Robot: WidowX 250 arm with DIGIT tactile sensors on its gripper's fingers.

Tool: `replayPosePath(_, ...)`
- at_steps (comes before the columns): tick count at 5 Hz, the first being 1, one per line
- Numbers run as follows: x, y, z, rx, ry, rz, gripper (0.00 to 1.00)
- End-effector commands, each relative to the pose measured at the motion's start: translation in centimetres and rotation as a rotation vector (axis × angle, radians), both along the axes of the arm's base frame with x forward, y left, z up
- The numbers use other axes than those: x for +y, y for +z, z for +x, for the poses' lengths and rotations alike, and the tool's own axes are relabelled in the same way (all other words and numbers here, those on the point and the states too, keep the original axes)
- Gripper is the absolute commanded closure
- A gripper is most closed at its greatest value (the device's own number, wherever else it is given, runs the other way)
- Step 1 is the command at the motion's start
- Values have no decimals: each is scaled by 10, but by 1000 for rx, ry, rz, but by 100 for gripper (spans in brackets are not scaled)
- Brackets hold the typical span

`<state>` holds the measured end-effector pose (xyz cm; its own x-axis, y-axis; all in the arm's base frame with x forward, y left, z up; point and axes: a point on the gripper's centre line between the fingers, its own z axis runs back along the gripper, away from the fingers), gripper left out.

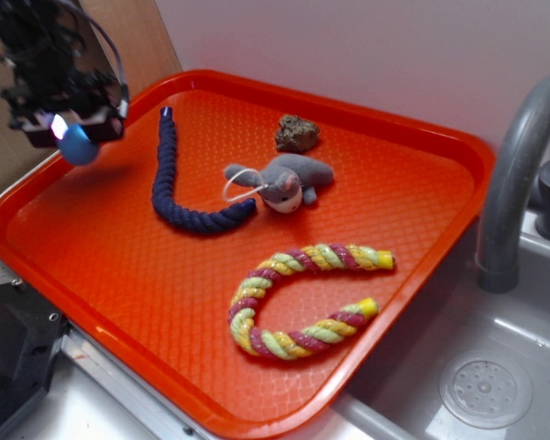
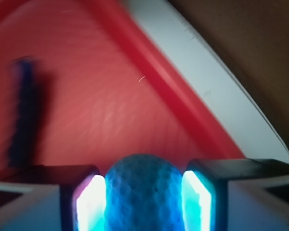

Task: Grab the blue ball.

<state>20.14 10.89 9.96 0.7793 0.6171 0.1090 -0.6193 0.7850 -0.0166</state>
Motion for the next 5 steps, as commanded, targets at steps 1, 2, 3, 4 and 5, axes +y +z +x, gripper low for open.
replayPosePath(1, -55, 116, -21, -51, -274, -129, 100)
replayPosePath(2, -88, 166, -19, -38, -416, -96, 100)
replayPosePath(3, -115, 205, -10, -46, -524, -111, 100)
replayPosePath(4, -123, 185, 2, -20, -551, -106, 100)
replayPosePath(5, -121, 182, 4, -30, -532, -76, 100)
